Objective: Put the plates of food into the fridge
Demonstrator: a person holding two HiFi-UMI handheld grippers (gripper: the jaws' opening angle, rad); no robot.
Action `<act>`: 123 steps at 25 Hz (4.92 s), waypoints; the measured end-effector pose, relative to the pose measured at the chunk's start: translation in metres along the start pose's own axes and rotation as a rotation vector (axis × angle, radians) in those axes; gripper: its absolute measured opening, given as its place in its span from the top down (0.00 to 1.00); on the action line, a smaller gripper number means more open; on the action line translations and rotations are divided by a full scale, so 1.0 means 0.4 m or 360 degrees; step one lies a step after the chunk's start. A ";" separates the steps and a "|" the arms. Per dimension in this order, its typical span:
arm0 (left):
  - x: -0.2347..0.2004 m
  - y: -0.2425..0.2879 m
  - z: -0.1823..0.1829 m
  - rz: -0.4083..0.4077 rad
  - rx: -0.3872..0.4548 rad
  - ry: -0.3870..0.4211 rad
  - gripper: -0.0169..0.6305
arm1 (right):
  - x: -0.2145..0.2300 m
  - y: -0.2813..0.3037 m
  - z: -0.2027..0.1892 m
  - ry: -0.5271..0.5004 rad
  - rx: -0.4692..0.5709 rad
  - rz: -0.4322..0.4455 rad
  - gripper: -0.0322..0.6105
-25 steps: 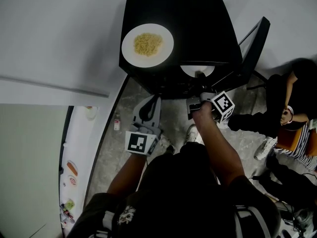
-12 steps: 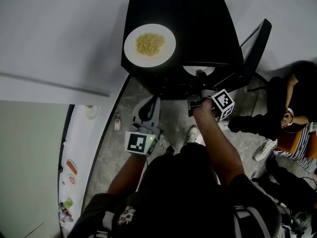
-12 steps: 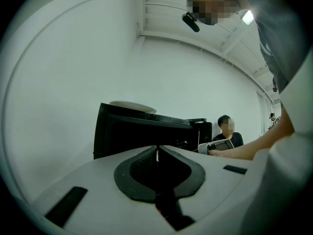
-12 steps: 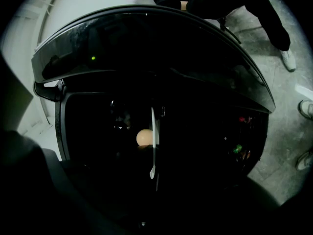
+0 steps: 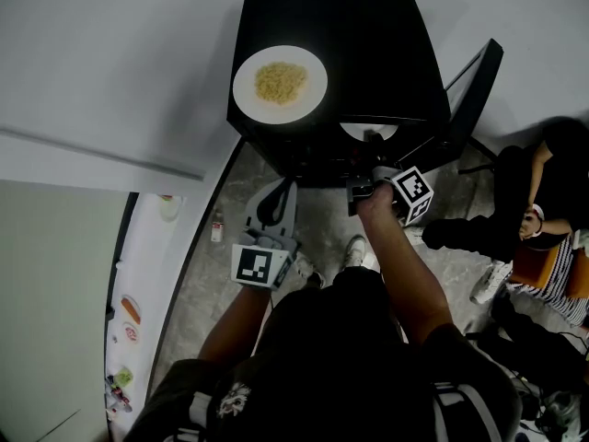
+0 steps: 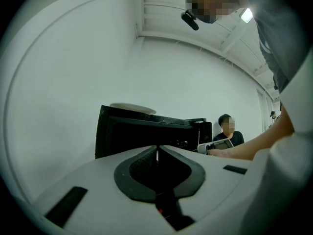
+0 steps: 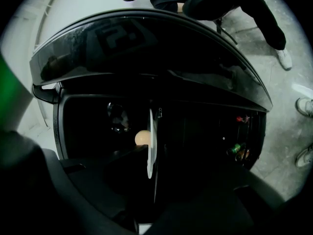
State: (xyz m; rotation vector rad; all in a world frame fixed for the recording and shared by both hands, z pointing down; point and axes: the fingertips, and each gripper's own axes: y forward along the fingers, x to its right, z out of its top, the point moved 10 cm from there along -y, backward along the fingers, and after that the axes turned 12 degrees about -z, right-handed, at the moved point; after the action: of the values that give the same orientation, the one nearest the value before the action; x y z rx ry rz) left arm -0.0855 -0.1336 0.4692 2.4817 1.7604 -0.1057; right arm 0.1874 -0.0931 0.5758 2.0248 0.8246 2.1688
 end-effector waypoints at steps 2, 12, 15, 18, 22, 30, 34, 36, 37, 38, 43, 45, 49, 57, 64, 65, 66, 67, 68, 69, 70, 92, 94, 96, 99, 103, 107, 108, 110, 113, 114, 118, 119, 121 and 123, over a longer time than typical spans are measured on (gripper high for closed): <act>0.001 -0.004 -0.007 0.0003 -0.0011 0.0004 0.93 | 0.003 -0.009 0.002 -0.0030 0.0000 -0.0001 0.77; 0.017 -0.013 0.002 -0.0012 -0.0003 0.0001 0.93 | -0.041 -0.132 -0.008 -0.0636 -0.0006 0.0144 0.76; 0.026 -0.015 0.009 -0.0018 -0.0004 0.0006 0.93 | -0.079 -0.186 -0.023 -0.0953 0.0007 0.0261 0.76; 0.038 -0.013 0.026 -0.0021 0.0036 0.0009 0.93 | -0.121 -0.243 -0.041 -0.1260 0.0056 0.0375 0.81; 0.051 -0.007 0.055 -0.0034 0.0099 0.0024 0.93 | -0.179 -0.307 -0.057 -0.1621 0.0193 0.0515 0.87; 0.079 0.008 0.111 -0.0075 0.0116 0.0095 0.93 | -0.249 -0.390 -0.092 -0.2310 0.0535 0.0639 0.91; 0.092 0.019 0.136 -0.0066 0.0131 0.0122 0.93 | -0.271 -0.406 -0.084 -0.2383 0.0626 0.0706 0.91; 0.098 0.023 0.150 -0.0060 0.0149 0.0138 0.93 | -0.283 -0.415 -0.084 -0.2405 0.0657 0.0752 0.91; 0.099 0.023 0.155 -0.0056 0.0153 0.0154 0.93 | -0.288 -0.419 -0.086 -0.2413 0.0666 0.0769 0.91; 0.099 0.022 0.156 -0.0049 0.0146 0.0172 0.93 | -0.292 -0.423 -0.088 -0.2422 0.0673 0.0784 0.91; 0.098 0.022 0.164 0.0013 0.0120 0.0219 0.94 | -0.300 -0.437 -0.102 -0.2443 0.0700 0.0835 0.91; 0.096 0.021 0.171 0.0021 0.0132 0.0218 0.94 | -0.300 -0.438 -0.104 -0.2442 0.0693 0.0835 0.91; 0.095 0.004 0.175 0.0053 0.0153 0.0179 0.94 | -0.294 -0.447 -0.101 -0.2468 0.0647 0.0790 0.91; 0.079 0.017 0.208 0.0067 0.0227 0.0130 0.94 | -0.282 -0.456 -0.093 -0.2444 0.0633 0.0846 0.91; -0.025 0.043 0.177 0.0003 0.0394 -0.0611 0.94 | -0.284 -0.465 -0.092 -0.2431 0.0602 0.0902 0.91; -0.037 0.045 0.177 -0.0002 0.0413 -0.0668 0.94 | -0.280 -0.465 -0.094 -0.2425 0.0595 0.0914 0.91; -0.048 0.047 0.177 -0.0009 0.0436 -0.0723 0.94 | -0.276 -0.466 -0.097 -0.2417 0.0590 0.0921 0.91; -0.057 0.049 0.178 -0.0015 0.0465 -0.0786 0.94 | -0.275 -0.468 -0.099 -0.2408 0.0589 0.0925 0.91; -0.066 0.050 0.179 -0.0018 0.0501 -0.0857 0.94 | -0.277 -0.471 -0.101 -0.2395 0.0591 0.0930 0.91; -0.073 0.051 0.181 -0.0015 0.0540 -0.0938 0.94 | -0.280 -0.475 -0.103 -0.2390 0.0591 0.0934 0.91; -0.078 0.051 0.182 -0.0005 0.0577 -0.1030 0.94 | -0.279 -0.477 -0.102 -0.2402 0.0587 0.0936 0.91; -0.137 0.146 0.155 -0.0129 0.1001 -0.2157 0.84 | -0.275 -0.479 -0.083 -0.2339 0.0569 0.0968 0.91; -0.137 0.150 0.153 -0.0079 0.0986 -0.2191 0.90 | -0.275 -0.478 -0.082 -0.2339 0.0568 0.0981 0.91; -0.138 0.146 0.152 -0.0034 0.0979 -0.2188 0.91 | -0.275 -0.481 -0.088 -0.2341 0.0562 0.0996 0.91; -0.141 0.141 0.149 -0.0016 0.0981 -0.2180 0.91 | -0.274 -0.483 -0.095 -0.2351 0.0547 0.1010 0.91; -0.139 0.134 0.149 -0.0021 0.0980 -0.2179 0.92 | -0.272 -0.482 -0.101 -0.2349 0.0533 0.1014 0.91; -0.129 0.120 0.152 -0.0043 0.0968 -0.2138 0.92 | -0.266 -0.483 -0.104 -0.2349 0.0512 0.1000 0.91; -0.125 0.116 0.153 -0.0052 0.0966 -0.2127 0.92 | -0.265 -0.482 -0.105 -0.2352 0.0507 0.0997 0.91; -0.116 0.106 0.155 -0.0069 0.0967 -0.2110 0.92 | -0.265 -0.482 -0.107 -0.2357 0.0504 0.0996 0.91; -0.095 0.082 0.160 -0.0104 0.0966 -0.2090 0.92 | -0.260 -0.492 -0.111 -0.2357 0.0496 0.0987 0.91; -0.087 0.074 0.160 -0.0120 0.0965 -0.2088 0.92 | -0.258 -0.496 -0.111 -0.2358 0.0491 0.0980 0.91; -0.069 0.068 0.152 -0.0200 0.0999 -0.2128 0.92 | -0.254 -0.479 -0.105 -0.2390 0.0498 0.0965 0.91; -0.066 0.065 0.149 -0.0211 0.1013 -0.2137 0.92 | -0.250 -0.470 -0.103 -0.2411 0.0492 0.0957 0.91; -0.057 0.055 0.147 -0.0232 0.1032 -0.2135 0.92 | -0.242 -0.454 -0.099 -0.2450 0.0471 0.0937 0.91; -0.045 0.042 0.149 -0.0254 0.1027 -0.2127 0.92 | -0.238 -0.447 -0.100 -0.2451 0.0463 0.0938 0.91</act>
State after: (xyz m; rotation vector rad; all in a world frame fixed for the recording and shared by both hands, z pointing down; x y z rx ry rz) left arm -0.0757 -0.1632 0.4127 1.5819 1.2775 -1.9977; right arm 0.1074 0.0085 0.4150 3.2625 0.2526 -0.0137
